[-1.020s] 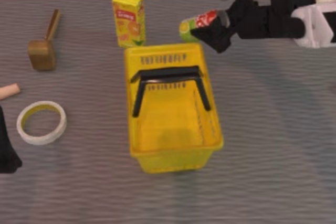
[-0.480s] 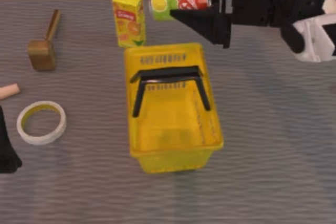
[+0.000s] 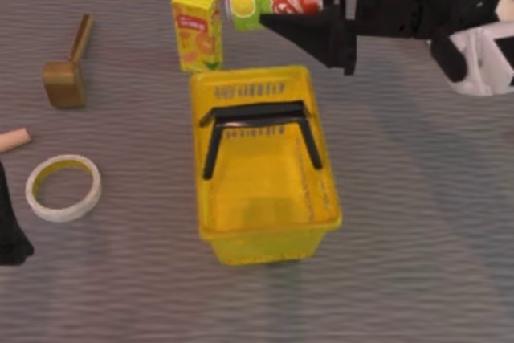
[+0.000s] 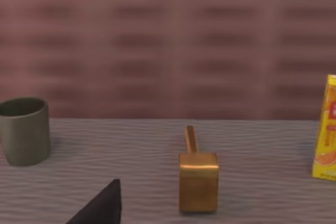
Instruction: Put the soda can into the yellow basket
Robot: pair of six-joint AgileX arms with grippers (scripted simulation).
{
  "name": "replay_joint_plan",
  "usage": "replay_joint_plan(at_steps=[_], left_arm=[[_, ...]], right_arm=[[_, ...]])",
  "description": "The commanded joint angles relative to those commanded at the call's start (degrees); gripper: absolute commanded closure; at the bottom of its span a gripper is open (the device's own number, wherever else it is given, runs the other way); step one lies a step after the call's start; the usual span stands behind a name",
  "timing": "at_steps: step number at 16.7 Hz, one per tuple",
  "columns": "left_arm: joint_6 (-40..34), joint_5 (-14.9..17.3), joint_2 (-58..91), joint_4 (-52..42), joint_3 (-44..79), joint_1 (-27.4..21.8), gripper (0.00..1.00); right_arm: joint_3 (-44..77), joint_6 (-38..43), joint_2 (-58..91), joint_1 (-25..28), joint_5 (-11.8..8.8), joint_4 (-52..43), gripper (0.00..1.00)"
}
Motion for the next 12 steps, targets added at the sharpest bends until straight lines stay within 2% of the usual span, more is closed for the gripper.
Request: replay_joint_plan(at_steps=[3,7,12], left_arm=[[0.0,0.0,0.0,0.0,0.0,0.0,0.00],[0.0,0.0,0.0,0.0,0.0,0.0,0.00],[0.0,0.0,0.0,0.0,0.0,0.0,0.00]], right_arm=[[-0.6,-0.1,3.9,0.2,-0.1,4.2,1.00],[-2.3,-0.3,11.7,0.4,0.1,14.3,1.00],[-3.0,-0.4,13.9,0.5,0.2,16.6,1.00]])
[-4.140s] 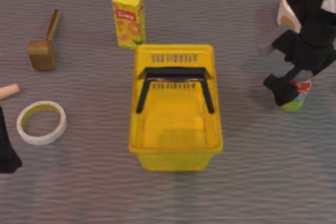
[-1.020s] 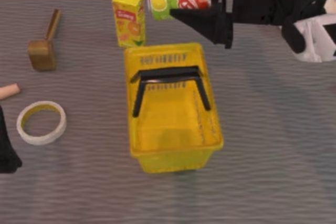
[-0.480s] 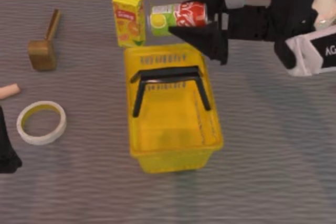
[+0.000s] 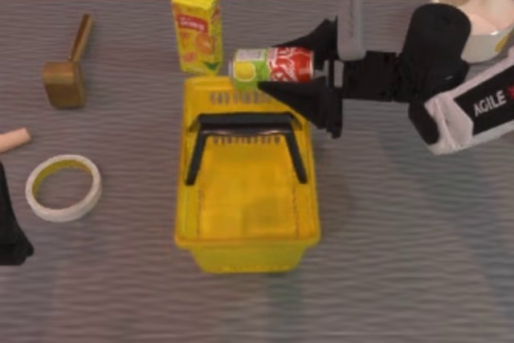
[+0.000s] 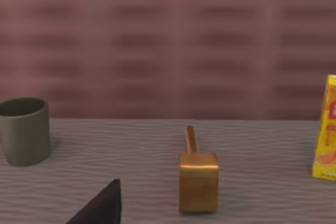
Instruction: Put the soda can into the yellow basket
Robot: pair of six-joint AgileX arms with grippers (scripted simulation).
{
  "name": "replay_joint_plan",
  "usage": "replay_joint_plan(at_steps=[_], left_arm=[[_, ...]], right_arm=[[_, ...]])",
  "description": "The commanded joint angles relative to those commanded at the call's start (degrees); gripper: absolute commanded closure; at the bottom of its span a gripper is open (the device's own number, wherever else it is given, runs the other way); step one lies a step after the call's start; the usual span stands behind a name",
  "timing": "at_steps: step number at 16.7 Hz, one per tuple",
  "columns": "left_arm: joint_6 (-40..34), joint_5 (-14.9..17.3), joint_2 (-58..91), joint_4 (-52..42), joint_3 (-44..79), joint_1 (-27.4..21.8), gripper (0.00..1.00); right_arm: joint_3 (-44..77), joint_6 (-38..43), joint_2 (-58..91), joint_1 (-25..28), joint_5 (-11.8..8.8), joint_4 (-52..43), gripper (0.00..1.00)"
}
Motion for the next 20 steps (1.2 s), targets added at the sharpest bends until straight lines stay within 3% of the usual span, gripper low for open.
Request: replay_joint_plan(at_steps=[1,14,20], left_arm=[[0.0,0.0,0.0,0.0,0.0,0.0,0.00],[0.0,0.0,0.0,0.0,0.0,0.0,0.00],[0.0,0.0,0.0,0.0,0.0,0.0,0.00]], right_arm=[[0.0,0.0,0.0,0.0,0.0,0.0,1.00],[0.0,0.0,0.0,0.0,0.0,0.0,0.02],[0.0,0.0,0.0,0.0,0.0,0.0,0.00]])
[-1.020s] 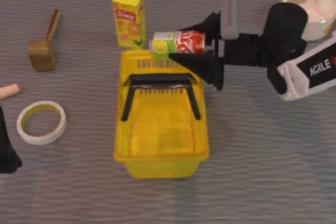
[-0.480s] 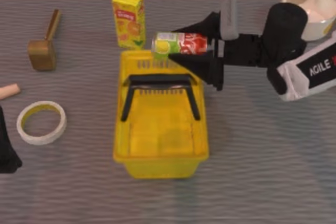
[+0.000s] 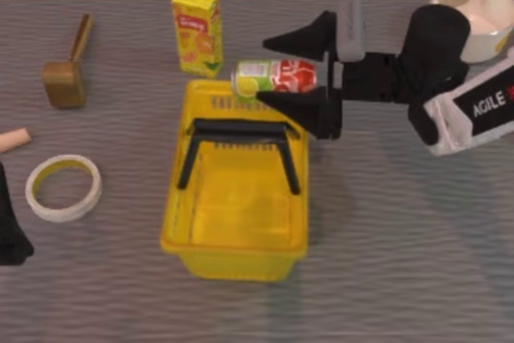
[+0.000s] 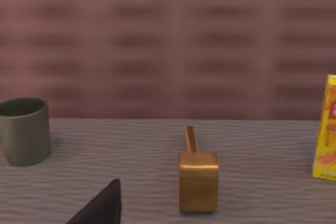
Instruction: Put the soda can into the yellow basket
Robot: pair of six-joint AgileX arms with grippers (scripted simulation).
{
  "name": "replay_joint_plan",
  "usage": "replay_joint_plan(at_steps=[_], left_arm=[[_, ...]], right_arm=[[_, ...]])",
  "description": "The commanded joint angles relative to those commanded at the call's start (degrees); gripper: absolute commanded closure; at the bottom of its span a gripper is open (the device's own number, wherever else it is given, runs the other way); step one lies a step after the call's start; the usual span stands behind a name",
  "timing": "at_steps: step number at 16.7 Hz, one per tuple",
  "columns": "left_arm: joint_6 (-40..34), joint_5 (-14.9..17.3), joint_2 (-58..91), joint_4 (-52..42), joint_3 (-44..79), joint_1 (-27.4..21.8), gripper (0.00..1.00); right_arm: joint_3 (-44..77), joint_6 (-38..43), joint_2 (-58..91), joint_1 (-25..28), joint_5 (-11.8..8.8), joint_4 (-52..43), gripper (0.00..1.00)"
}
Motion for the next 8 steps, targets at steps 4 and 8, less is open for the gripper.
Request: replay_joint_plan(at_steps=[4,8], left_arm=[[0.0,0.0,0.0,0.0,0.0,0.0,0.00],[2.7,1.1,4.9,-3.9,4.2,-2.0,0.00]], right_arm=[[0.1,0.0,-0.2,-0.3,0.1,-0.1,0.00],[-3.7,-0.4,-5.6,-0.5,1.9,-3.0,0.00]])
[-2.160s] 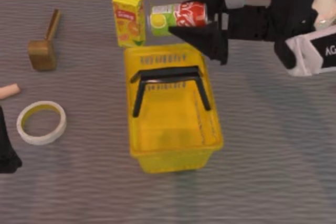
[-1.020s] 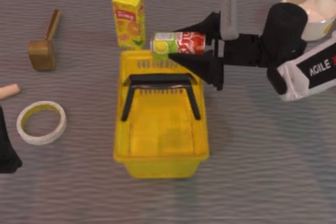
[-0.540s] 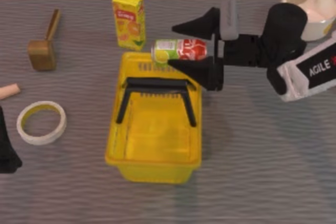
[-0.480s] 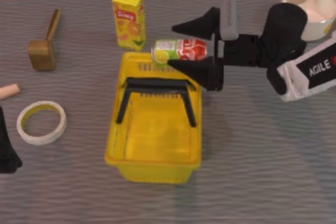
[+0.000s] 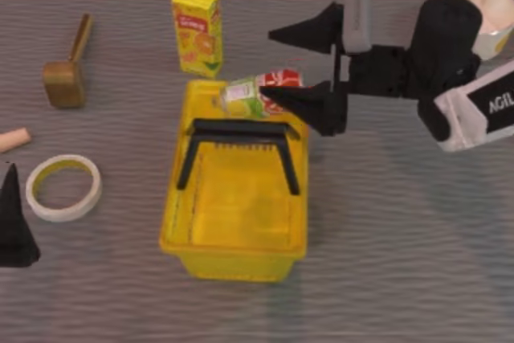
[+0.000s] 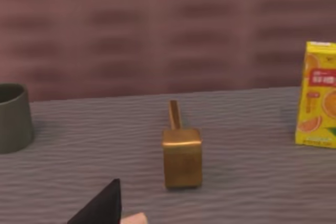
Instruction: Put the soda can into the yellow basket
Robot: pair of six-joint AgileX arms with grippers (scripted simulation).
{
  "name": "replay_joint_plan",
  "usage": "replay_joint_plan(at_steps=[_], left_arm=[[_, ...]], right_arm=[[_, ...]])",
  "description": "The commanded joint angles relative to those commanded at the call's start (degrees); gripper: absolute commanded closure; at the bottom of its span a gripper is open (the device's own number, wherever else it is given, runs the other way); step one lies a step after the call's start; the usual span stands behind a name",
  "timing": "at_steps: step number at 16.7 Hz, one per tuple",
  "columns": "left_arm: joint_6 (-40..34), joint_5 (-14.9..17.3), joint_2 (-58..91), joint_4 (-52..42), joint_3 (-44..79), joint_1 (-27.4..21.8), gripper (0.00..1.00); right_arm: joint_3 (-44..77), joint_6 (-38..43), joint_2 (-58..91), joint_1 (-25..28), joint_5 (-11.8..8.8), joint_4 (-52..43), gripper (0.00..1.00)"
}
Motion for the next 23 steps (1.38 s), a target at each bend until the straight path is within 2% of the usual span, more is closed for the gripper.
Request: replay_joint_plan(at_steps=[3,7,13,19,23], left_arm=[[4.8,1.4,9.0,-7.0,7.5,-3.2,0.00],[13.4,3.2,25.6,-19.5,21.6,-8.8,0.00],[28.4,4.6,56.8,-41.9,48.6,-18.2,0.00],[42.1,3.5,88.0,-61.4,77.5,-26.8,0.00],[48.9,1.7,104.4,-70.0,94.0,-31.1,0.00]], right_arm=[[-6.2,-0.4,-9.4,-0.9,3.8,-4.9,0.00],[-17.4,-0.8,-27.1,-3.1,12.0,-14.1,0.00],[-37.1,-0.5,-60.6,-7.4,28.7,-30.9,0.00],[-55.5,-0.1,-95.8,-12.0,45.9,-47.1,0.00],[-64.6,-0.4,-115.7,-14.7,55.2,-55.3,0.00]])
